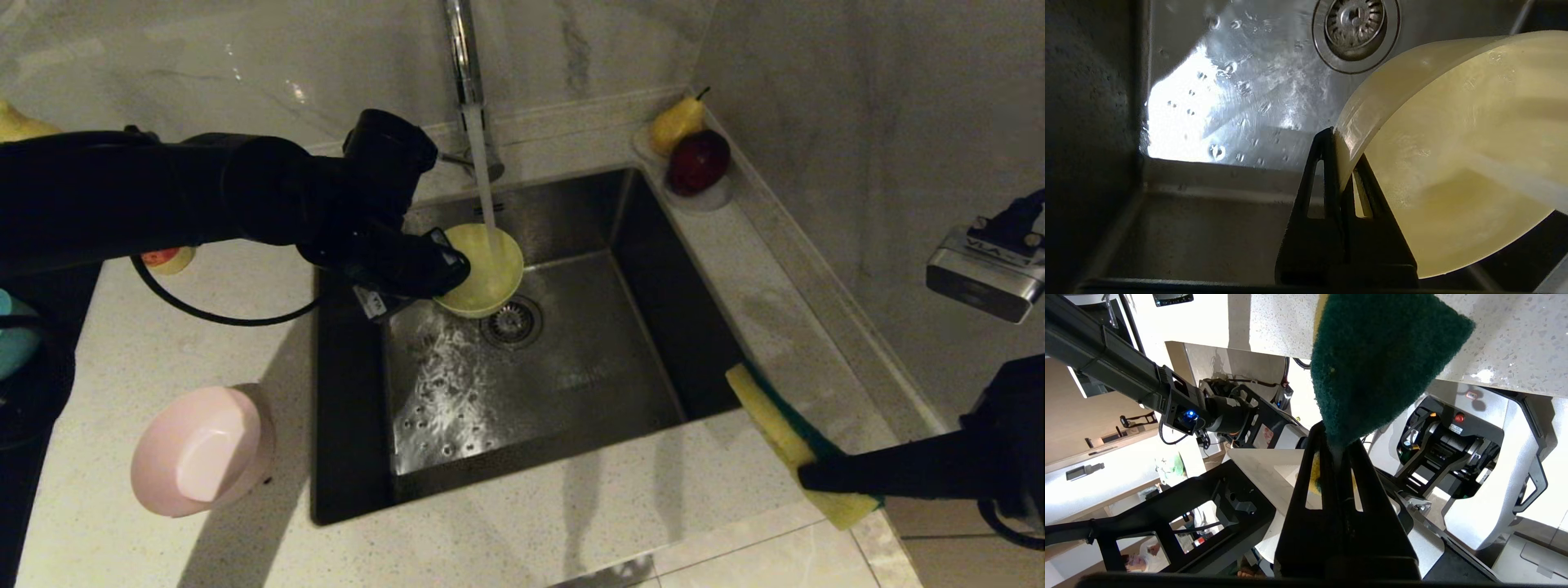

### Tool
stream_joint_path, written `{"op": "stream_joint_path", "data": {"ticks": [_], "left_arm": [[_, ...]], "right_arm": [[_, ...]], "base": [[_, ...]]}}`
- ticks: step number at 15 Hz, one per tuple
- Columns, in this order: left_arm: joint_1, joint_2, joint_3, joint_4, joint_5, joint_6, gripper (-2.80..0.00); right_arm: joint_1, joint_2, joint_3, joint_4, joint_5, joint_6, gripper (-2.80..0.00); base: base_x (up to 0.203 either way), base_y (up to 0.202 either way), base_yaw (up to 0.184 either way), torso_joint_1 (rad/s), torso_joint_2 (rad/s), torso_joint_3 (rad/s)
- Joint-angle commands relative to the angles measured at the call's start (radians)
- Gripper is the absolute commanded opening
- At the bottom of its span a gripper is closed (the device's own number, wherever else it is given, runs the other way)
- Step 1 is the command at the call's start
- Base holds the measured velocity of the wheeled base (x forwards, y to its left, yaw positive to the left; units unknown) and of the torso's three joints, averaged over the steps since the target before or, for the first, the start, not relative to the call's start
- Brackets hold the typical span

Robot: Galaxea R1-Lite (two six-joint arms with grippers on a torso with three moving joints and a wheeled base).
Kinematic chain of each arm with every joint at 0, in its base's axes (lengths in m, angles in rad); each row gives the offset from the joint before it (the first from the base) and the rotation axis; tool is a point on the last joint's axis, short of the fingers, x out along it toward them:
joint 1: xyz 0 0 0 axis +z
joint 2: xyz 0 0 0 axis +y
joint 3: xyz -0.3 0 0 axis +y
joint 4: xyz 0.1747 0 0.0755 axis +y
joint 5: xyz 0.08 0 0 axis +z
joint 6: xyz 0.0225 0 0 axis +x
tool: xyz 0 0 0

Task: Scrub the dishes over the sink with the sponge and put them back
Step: Wash the bowl

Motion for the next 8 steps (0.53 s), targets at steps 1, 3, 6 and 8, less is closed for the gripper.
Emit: {"op": "stream_joint_path", "data": {"ticks": [1, 3, 6, 8], "left_arm": [[-0.002, 0.001, 0.002, 0.005, 0.002, -0.016, -2.8], [-0.002, -0.001, 0.004, 0.011, -0.002, -0.019, -2.8], [-0.005, -0.009, 0.006, 0.013, -0.001, -0.02, -2.8], [-0.005, -0.015, 0.01, 0.014, 0.001, -0.021, -2.8]], "right_arm": [[0.0, 0.0, 0.001, 0.003, 0.002, 0.003, -2.8], [0.0, -0.001, 0.001, 0.003, 0.002, 0.003, -2.8], [0.0, -0.002, 0.001, 0.003, 0.002, 0.003, -2.8], [0.0, -0.002, 0.001, 0.003, 0.003, 0.003, -2.8]], "base": [[0.0, 0.0, 0.0, 0.0, 0.0, 0.0], [0.0, 0.0, 0.0, 0.0, 0.0, 0.0], [0.0, 0.0, 0.0, 0.0, 0.0, 0.0], [0.0, 0.0, 0.0, 0.0, 0.0, 0.0]]}}
